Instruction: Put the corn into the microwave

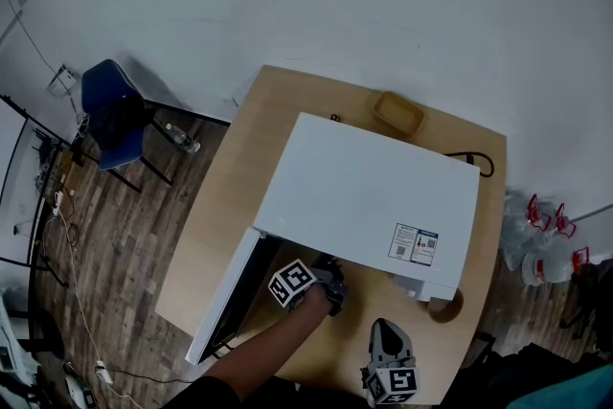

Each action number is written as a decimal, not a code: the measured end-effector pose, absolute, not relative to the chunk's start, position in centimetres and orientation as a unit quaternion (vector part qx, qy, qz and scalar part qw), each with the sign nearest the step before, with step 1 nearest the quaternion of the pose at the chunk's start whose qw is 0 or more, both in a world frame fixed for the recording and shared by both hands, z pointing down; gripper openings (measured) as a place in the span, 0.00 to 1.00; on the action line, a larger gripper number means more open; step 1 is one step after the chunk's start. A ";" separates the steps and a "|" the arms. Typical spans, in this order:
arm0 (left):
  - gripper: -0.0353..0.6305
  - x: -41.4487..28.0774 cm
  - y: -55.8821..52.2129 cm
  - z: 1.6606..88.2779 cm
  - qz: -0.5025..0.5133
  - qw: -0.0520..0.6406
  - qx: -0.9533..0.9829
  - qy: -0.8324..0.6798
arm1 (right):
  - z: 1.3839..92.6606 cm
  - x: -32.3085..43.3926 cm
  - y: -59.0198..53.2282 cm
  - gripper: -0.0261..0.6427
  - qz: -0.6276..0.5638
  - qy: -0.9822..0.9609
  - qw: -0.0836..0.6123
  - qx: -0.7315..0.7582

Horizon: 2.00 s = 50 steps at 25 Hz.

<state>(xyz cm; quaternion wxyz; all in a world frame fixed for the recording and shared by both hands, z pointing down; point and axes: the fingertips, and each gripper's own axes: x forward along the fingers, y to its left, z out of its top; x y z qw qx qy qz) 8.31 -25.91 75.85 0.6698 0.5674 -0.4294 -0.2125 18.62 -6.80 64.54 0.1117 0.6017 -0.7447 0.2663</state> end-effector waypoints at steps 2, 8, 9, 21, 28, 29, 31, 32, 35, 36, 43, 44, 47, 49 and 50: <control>0.09 8.3 -26.0 75.8 -0.215 0.669 0.567 -0.429 | 64.6 18.5 -6.7 0.13 0.267 -0.746 0.113 0.600; 0.09 7.1 -25.7 75.3 -0.253 0.662 0.568 -0.419 | 64.4 17.8 -6.3 0.13 0.265 -0.753 0.112 0.591; 0.09 6.8 -25.4 75.3 -0.246 0.657 0.574 -0.422 | 64.4 17.7 -6.2 0.13 0.265 -0.753 0.112 0.591; 0.09 5.9 -17.7 70.1 -0.185 0.633 0.656 -0.366 | 62.4 18.2 -5.1 0.13 0.262 -0.735 0.085 0.620; 0.09 4.2 -11.1 64.4 -0.143 0.583 0.734 -0.317 | 60.3 15.5 -2.6 0.13 0.226 -0.748 0.080 0.619; 0.09 3.8 -10.2 63.7 -0.136 0.574 0.744 -0.315 | 60.0 15.1 -2.1 0.13 0.225 -0.747 0.080 0.620; 0.09 3.0 -8.5 62.4 -0.120 0.557 0.761 -0.312 | 59.7 14.2 -1.0 0.13 0.228 -0.746 0.077 0.621; 0.09 2.6 -7.7 61.6 -0.115 0.546 0.769 -0.313 | 59.6 13.7 -0.5 0.13 0.230 -0.745 0.075 0.622; 0.09 1.2 -5.8 58.7 -0.112 0.503 0.798 -0.313 | 58.8 12.7 0.9 0.13 0.230 -0.740 0.070 0.629; 0.09 0.8 -5.3 57.7 -0.112 0.487 0.808 -0.312 | 58.3 12.4 1.3 0.13 0.228 -0.737 0.072 0.632; 0.09 -1.7 -1.0 51.9 -0.118 0.372 0.877 -0.281 | 55.6 10.8 4.6 0.13 0.200 -0.729 0.067 0.651; 0.09 -2.1 -0.3 51.0 -0.121 0.354 0.886 -0.275 | 55.1 10.6 5.2 0.13 0.192 -0.729 0.069 0.653; 0.09 -3.1 1.7 49.5 -0.093 0.291 0.911 -0.276 | 53.4 9.9 6.9 0.13 0.169 -0.729 0.076 0.659; 0.09 -3.6 3.1 49.2 -0.063 0.251 0.924 -0.282 | 52.6 9.5 8.2 0.13 0.159 -0.728 0.080 0.662; 0.09 -3.9 3.7 49.0 -0.051 0.233 0.928 -0.285 | 52.3 9.2 8.7 0.13 0.157 -0.729 0.080 0.662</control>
